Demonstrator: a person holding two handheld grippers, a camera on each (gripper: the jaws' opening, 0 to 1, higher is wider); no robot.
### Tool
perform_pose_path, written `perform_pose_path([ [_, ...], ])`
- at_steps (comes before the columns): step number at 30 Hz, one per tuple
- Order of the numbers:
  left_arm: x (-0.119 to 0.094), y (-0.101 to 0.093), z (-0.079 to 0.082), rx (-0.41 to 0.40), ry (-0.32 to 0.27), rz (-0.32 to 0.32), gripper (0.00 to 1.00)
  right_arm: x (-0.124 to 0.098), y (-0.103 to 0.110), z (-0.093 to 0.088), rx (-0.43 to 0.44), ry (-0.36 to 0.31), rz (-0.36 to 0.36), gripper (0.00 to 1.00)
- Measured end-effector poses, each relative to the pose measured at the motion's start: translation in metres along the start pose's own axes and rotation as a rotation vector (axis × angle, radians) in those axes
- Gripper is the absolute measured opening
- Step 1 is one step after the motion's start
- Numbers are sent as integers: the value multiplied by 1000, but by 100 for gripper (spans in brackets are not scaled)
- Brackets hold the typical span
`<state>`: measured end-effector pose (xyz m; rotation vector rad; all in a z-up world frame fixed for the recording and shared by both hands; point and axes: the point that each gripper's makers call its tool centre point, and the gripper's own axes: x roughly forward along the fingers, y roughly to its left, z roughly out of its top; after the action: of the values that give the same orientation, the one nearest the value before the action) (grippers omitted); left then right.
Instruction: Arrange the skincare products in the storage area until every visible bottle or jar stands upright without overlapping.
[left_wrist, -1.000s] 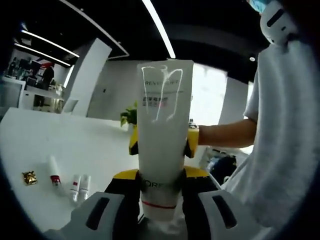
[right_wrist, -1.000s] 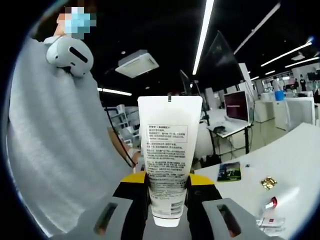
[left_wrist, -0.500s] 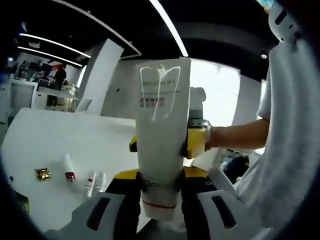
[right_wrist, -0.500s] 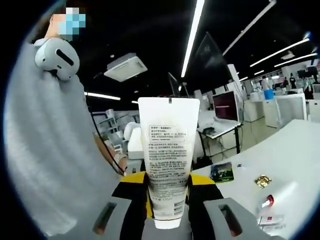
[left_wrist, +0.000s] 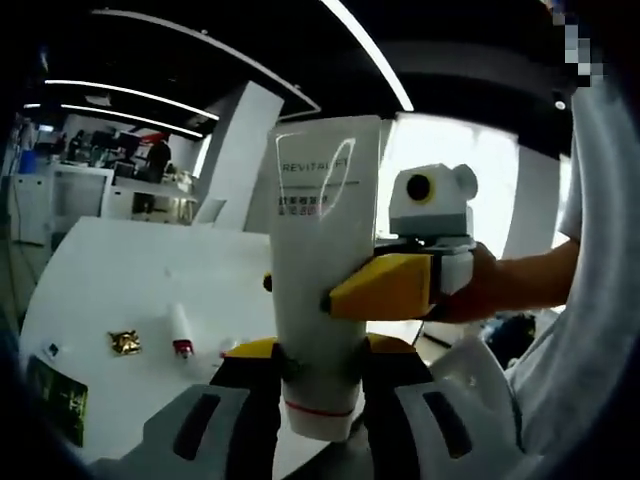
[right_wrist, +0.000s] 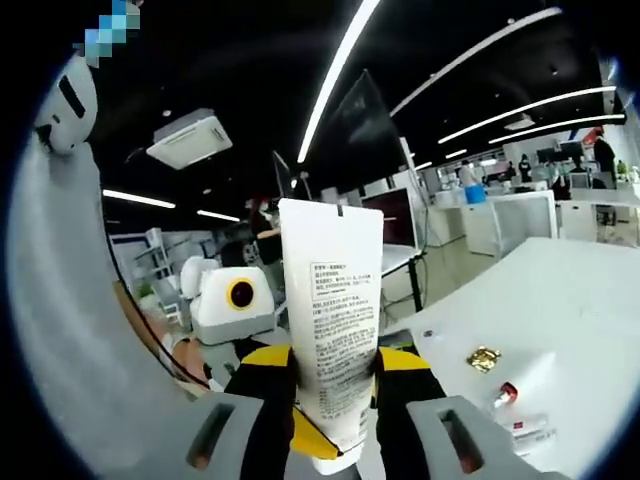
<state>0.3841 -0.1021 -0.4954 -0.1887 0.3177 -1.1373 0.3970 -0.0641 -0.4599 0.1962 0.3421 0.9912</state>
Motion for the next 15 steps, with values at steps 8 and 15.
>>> perform_pose_path([
  [8,0,5,-2,3,13,32,27,2,-4,3,35,0,-80,23],
  [15,1,8,-7,32,39,63,28,2,-9,5,8,18,-132,22],
])
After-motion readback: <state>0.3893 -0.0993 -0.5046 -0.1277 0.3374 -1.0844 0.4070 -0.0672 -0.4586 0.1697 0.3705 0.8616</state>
